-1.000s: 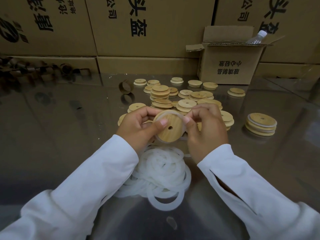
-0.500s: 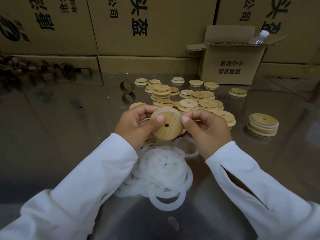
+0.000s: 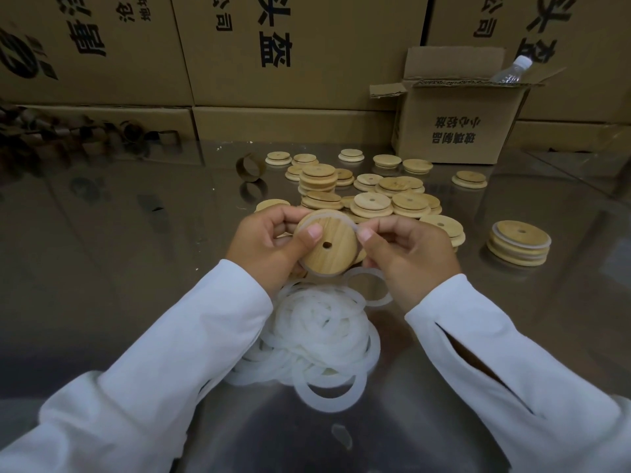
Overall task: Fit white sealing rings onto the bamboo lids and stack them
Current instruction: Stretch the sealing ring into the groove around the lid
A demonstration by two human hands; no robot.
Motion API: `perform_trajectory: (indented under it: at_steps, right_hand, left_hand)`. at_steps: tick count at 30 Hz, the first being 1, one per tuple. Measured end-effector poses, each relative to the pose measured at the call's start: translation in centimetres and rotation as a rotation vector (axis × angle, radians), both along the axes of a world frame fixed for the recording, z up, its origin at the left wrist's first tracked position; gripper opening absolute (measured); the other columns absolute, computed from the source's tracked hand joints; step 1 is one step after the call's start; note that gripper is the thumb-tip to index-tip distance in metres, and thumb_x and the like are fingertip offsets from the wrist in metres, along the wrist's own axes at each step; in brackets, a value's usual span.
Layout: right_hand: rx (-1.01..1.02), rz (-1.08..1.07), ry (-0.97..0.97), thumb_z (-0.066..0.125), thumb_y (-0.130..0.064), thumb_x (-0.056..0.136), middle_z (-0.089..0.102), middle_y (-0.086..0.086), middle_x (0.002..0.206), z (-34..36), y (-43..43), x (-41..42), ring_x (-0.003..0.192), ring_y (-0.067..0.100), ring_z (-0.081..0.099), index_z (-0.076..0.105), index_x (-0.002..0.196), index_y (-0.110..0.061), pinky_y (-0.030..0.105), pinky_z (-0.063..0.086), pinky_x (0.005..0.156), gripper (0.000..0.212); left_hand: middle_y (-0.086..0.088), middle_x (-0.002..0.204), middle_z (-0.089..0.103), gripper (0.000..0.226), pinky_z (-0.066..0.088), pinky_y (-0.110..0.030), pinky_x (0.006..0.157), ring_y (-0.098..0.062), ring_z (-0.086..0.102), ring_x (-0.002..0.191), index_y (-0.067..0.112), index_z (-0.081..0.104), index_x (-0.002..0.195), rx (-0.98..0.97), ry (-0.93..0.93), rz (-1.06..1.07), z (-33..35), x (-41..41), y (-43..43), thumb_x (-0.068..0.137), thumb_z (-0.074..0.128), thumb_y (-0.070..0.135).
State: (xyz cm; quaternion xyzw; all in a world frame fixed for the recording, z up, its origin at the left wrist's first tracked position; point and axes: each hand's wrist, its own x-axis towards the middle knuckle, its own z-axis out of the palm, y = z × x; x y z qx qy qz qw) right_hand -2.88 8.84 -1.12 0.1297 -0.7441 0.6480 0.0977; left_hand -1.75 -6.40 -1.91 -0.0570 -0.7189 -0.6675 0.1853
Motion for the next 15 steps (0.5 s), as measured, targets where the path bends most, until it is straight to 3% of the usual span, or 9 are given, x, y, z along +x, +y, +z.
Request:
perform_trajectory:
  at_steps: [4,15]
  right_hand:
    - [-0.040,0.090,-0.036,0.059,0.005,0.082,0.061,-0.003,0.063,0.28,0.16,-0.04,0.046,-0.001,0.055,0.063,0.074,-0.018,0.010,0.047,0.052,0.025]
    - [-0.019,0.095,-0.132,0.058,0.002,0.085,0.058,0.002,0.063,0.59,0.23,-0.08,0.039,-0.002,0.052,0.055,0.076,-0.017,0.008,0.045,0.048,0.021]
  left_hand:
    - [-0.004,0.075,0.064,0.010,0.057,-0.026,0.056,-0.009,0.063,0.061,0.014,0.063,0.085,0.050,-0.058,-0.025,0.04,-0.08,0.05,0.084,0.058,0.004]
    - [-0.001,0.074,0.061,0.014,0.054,-0.020,0.050,-0.002,0.063,0.058,0.017,0.062,0.082,-0.028,0.003,-0.008,0.57,0.40,0.11,0.084,0.059,0.003]
